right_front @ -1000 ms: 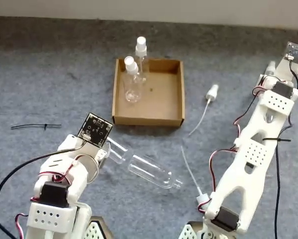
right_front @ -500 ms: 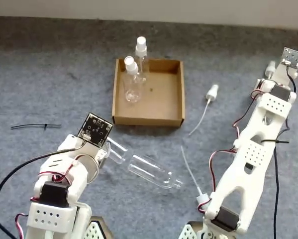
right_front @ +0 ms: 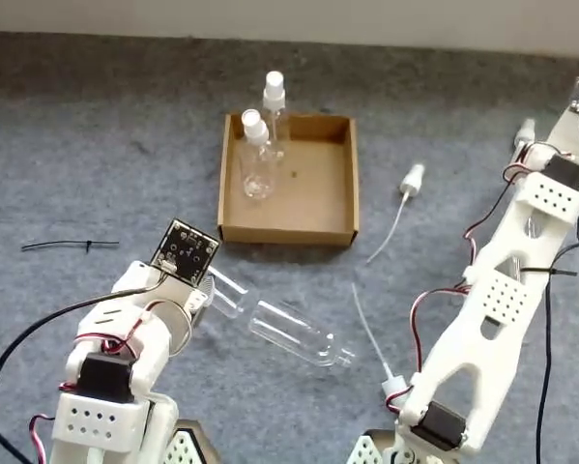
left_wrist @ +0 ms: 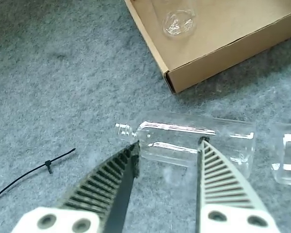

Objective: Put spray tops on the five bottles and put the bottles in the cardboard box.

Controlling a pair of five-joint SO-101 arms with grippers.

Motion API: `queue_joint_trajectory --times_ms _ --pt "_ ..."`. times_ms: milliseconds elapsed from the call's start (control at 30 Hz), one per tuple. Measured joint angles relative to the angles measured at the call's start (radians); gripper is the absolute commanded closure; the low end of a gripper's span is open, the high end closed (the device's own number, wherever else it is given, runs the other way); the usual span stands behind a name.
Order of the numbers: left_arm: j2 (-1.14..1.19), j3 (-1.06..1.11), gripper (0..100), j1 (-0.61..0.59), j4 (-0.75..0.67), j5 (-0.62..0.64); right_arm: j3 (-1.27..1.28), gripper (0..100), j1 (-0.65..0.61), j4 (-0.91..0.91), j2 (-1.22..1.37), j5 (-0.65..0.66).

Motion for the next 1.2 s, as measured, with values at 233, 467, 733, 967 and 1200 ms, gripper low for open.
queue_joint_trajectory --times_ms 233,467,733,967,1200 --pt "0.0 0.0 82 0.0 0.0 0.0 0.0 99.4 0.0 -0.043 -0.002 0.0" --pt "0.0 0.0 82 0.0 0.0 0.0 -0.002 99.4 0.0 -0.336 0.02 0.0" --pt "0.0 0.02 82 0.0 -0.003 0.0 0.0 96.4 -0.012 -0.91 0.25 0.0" --pt "-0.002 0.02 82 0.0 -0.003 0.0 0.0 83.4 -0.044 -1.103 0.433 0.002" --pt "-0.002 0.02 82 0.005 -0.003 0.0 0.0 98.6 -0.04 -1.109 0.465 0.002"
